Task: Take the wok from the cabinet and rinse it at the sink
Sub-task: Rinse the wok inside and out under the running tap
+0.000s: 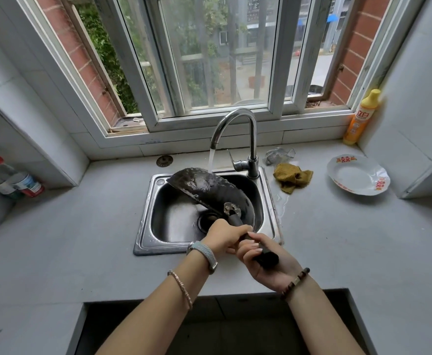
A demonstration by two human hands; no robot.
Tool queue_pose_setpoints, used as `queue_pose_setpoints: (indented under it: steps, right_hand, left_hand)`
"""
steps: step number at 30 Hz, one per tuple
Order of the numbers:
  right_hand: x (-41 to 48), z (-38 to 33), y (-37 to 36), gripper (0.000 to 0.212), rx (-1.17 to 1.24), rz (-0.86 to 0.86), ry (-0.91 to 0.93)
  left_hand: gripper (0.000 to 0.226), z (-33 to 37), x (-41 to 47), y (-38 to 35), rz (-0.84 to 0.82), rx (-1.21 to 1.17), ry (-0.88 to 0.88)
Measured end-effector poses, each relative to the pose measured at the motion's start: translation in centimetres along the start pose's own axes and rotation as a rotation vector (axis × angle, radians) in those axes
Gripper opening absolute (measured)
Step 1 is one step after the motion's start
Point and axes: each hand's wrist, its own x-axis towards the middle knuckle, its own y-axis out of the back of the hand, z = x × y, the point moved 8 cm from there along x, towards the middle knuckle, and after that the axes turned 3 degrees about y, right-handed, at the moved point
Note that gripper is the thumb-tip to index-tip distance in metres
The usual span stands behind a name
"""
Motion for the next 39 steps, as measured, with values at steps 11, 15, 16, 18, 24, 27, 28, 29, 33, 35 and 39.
queue_pose_setpoints:
  steps: [11,15,16,18,24,27,28,29,33,35,39]
  right_hand:
    - [0.4,4.6,6.7,0.02,-0.353,0.199,0.039]
    - [0.5,5.0,7.9,0.016,-0.427,0.229,0.022]
    - [0.6,5.1,8.1,0.015,-0.439,0.237,0.021]
    - [0.6,5.3,8.4,0.014,-0.447,0.25,0.017]
    - [0.8,5.7,10.4,0.009,-0.433,0.298,-0.014]
    - [0.9,5.9,11.7,0.007,-0.453,0.347,-0.077]
    - [1.0,5.9,12.0,0.006,-0.474,0.368,-0.092]
    - [1.0,5.9,12.3,0.005,-0.501,0.394,-0.095]
    - [1.1,5.7,13.2,0.014,-0.679,0.466,-0.015]
    - [1.3,5.7,13.5,0.022,-0.723,0.471,0.008]
    - [1.6,5.4,14.0,0.024,-0.732,0.465,0.024]
  left_hand:
    - [0.033,-8.8,-1.0,-0.2,-0.054,-0.05,0.138]
    - [0.033,-11.0,-0.6,-0.6,-0.039,-0.029,0.178]
    - [0.034,-11.4,-0.5,-0.7,-0.04,-0.034,0.182]
    - [0.035,-11.8,-0.5,-0.8,-0.05,-0.044,0.18]
    - [0.035,-13.6,-0.4,-1.4,-0.088,-0.079,0.207]
    - [0.036,-14.6,-0.1,-1.7,-0.088,-0.083,0.216]
    - [0.035,-14.9,0.0,-1.8,-0.085,-0.087,0.219]
    - [0.034,-15.1,-0.1,-1.9,-0.088,-0.091,0.223]
    - [0.03,-15.8,-0.1,-2.4,-0.107,-0.103,0.233]
    - [0.029,-16.2,-0.1,-2.6,-0.112,-0.119,0.248]
    - [0.032,-16.6,-0.1,-2.8,-0.119,-0.145,0.258]
